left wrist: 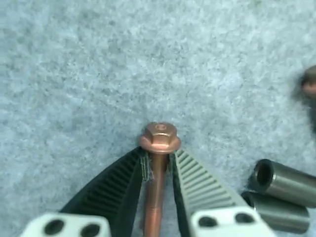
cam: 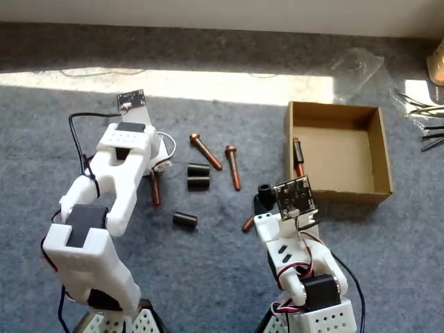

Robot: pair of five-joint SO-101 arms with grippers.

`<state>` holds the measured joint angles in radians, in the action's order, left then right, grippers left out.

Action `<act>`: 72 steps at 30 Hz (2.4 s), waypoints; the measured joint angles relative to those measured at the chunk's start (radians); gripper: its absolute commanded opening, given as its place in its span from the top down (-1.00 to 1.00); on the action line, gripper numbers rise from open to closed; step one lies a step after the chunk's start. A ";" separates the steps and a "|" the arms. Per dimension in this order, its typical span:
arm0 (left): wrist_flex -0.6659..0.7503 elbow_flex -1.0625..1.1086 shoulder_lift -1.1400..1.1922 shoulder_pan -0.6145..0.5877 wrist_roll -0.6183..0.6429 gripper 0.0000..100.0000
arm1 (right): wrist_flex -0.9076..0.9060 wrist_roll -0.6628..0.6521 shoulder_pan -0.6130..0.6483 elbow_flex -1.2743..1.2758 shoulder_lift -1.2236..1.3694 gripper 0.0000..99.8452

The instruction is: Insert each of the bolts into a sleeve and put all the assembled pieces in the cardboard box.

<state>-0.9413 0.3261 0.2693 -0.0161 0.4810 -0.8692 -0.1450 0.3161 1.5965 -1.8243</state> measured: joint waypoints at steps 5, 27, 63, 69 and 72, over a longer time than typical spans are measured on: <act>0.000 -0.029 0.021 0.005 0.000 0.83 | 0.000 0.000 0.000 0.000 0.000 0.99; -0.084 -0.037 -0.106 0.117 -0.002 0.99 | 0.000 0.000 0.000 0.000 0.000 0.99; -0.146 0.345 -1.349 0.126 -0.433 0.99 | 0.385 0.000 0.222 0.072 0.000 0.99; 0.044 0.537 -1.559 0.124 -0.433 0.99 | 0.531 0.000 0.296 0.074 0.000 0.99; 0.135 0.617 -1.657 0.124 -0.433 0.99 | 0.594 0.000 0.339 0.074 0.000 0.99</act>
<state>-0.8063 0.9429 -1.3878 0.1082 0.0483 -0.2754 -0.1450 0.6552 1.6701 -1.8243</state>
